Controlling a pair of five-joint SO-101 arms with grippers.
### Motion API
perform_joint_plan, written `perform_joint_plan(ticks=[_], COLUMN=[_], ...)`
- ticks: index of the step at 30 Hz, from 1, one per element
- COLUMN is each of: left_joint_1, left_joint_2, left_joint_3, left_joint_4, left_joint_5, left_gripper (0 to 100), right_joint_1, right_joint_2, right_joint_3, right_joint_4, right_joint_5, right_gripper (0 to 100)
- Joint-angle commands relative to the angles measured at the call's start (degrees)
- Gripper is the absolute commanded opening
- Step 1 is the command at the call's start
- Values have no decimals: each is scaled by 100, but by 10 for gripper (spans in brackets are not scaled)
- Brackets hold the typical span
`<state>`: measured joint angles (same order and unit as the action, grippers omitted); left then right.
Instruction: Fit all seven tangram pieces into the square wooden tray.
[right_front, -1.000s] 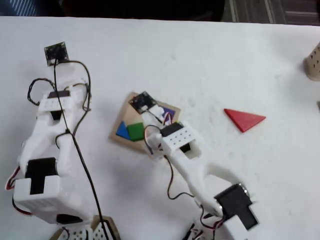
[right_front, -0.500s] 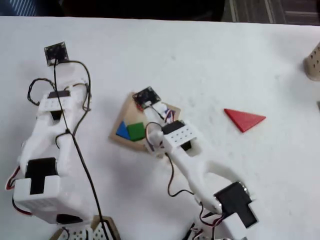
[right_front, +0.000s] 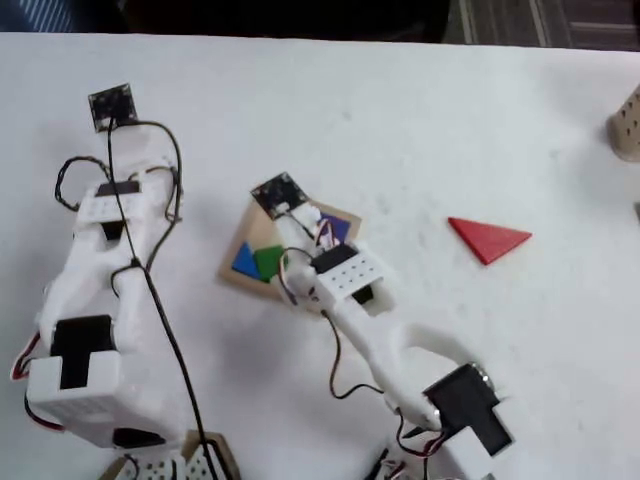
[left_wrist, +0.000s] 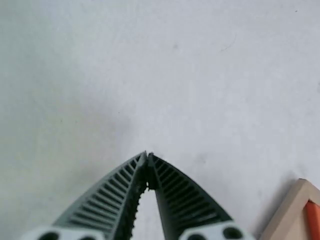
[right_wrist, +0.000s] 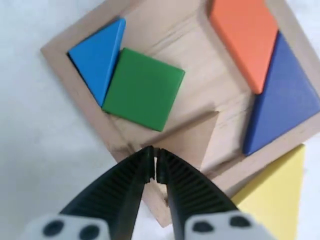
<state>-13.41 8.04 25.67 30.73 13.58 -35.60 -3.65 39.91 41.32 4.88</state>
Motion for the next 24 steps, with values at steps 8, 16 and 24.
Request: perform_joint_plan(ticks=[8, 16, 24], left_joint_1=[4, 4, 4], left_joint_2=[-57, -57, -57], left_joint_3=[-255, -255, -255], left_joint_4=[-35, -70, -44], left_joint_5=[0, 0, 0], left_gripper=[23, 23, 23], right_joint_1=[101, -75, 127], right_joint_2=[-224, 13, 945], right_joint_3=[-237, -141, -1231], right_joint_4=[356, 92, 505], right_joint_5=[-44, -53, -88], right_gripper=[18, 18, 18])
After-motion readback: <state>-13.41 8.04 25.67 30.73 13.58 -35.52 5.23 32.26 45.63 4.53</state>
